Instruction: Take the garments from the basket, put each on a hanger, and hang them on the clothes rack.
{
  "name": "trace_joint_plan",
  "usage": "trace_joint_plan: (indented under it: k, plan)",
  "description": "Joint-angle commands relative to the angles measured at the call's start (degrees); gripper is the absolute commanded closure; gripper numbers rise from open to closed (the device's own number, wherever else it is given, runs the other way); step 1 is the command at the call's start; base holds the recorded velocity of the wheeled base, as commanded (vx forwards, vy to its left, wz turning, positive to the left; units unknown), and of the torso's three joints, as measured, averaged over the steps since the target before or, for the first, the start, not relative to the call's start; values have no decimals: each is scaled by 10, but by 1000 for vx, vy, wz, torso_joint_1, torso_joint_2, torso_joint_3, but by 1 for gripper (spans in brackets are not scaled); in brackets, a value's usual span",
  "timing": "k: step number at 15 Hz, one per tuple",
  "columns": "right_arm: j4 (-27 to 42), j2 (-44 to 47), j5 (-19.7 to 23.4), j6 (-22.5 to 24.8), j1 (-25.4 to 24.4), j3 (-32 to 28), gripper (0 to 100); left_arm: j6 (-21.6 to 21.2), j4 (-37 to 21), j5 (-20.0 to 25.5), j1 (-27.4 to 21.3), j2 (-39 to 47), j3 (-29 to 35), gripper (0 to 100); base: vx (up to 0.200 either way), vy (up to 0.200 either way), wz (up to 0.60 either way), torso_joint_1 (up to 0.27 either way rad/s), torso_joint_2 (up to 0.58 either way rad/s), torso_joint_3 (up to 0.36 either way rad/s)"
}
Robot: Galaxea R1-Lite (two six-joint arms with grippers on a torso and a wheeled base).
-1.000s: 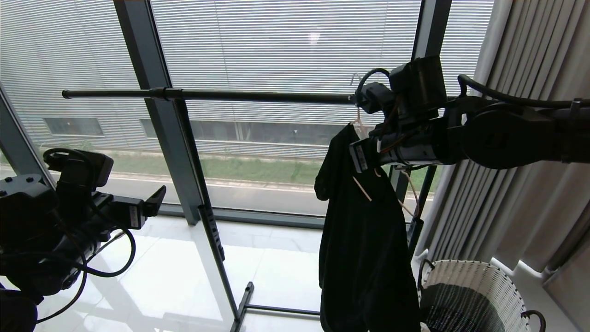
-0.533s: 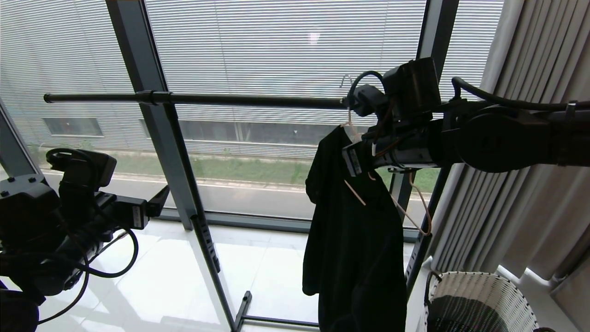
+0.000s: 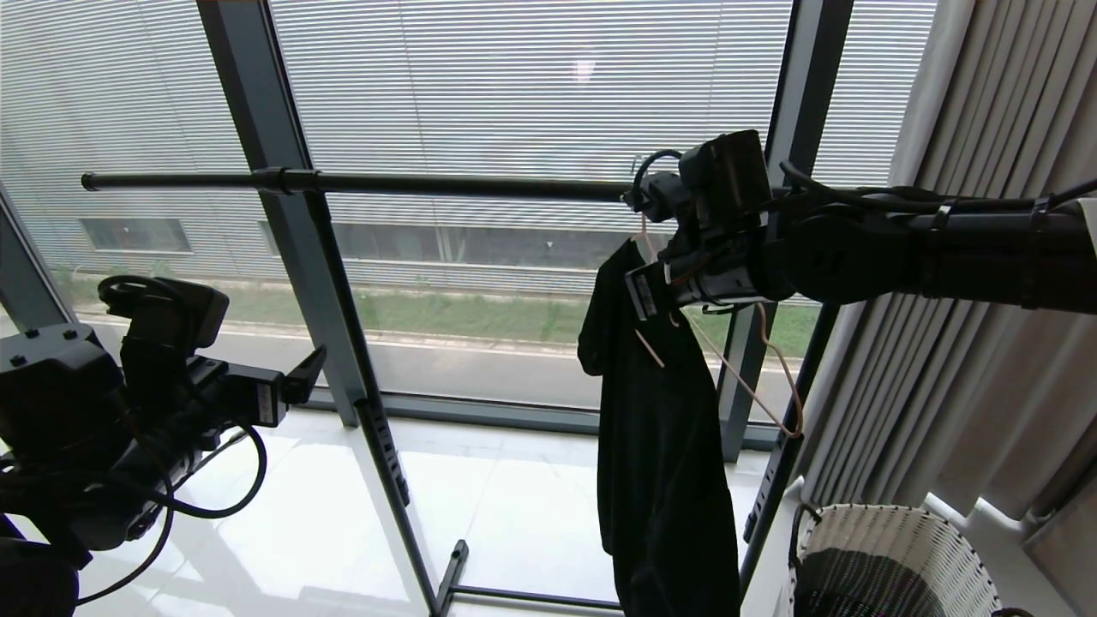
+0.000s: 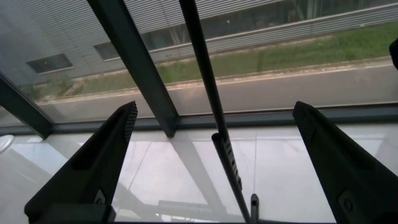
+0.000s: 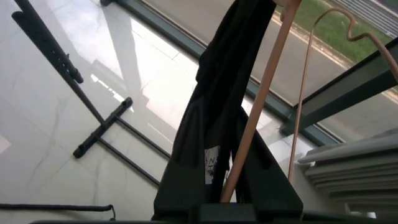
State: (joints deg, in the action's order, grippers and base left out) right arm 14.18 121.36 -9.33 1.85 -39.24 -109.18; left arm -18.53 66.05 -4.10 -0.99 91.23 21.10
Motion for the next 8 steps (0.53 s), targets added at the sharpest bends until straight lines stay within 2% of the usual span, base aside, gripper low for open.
trace_joint_plan:
  k: [1,8]
  plan:
    - [1,24,0,0,1,-9,100,0,0,0,-5,0,0,0,0,0,0,0,0,0]
    - [9,28,-3,0,1,-9,100,1,0,-1,-17,0,-1,0,0,0,0,0,0,0]
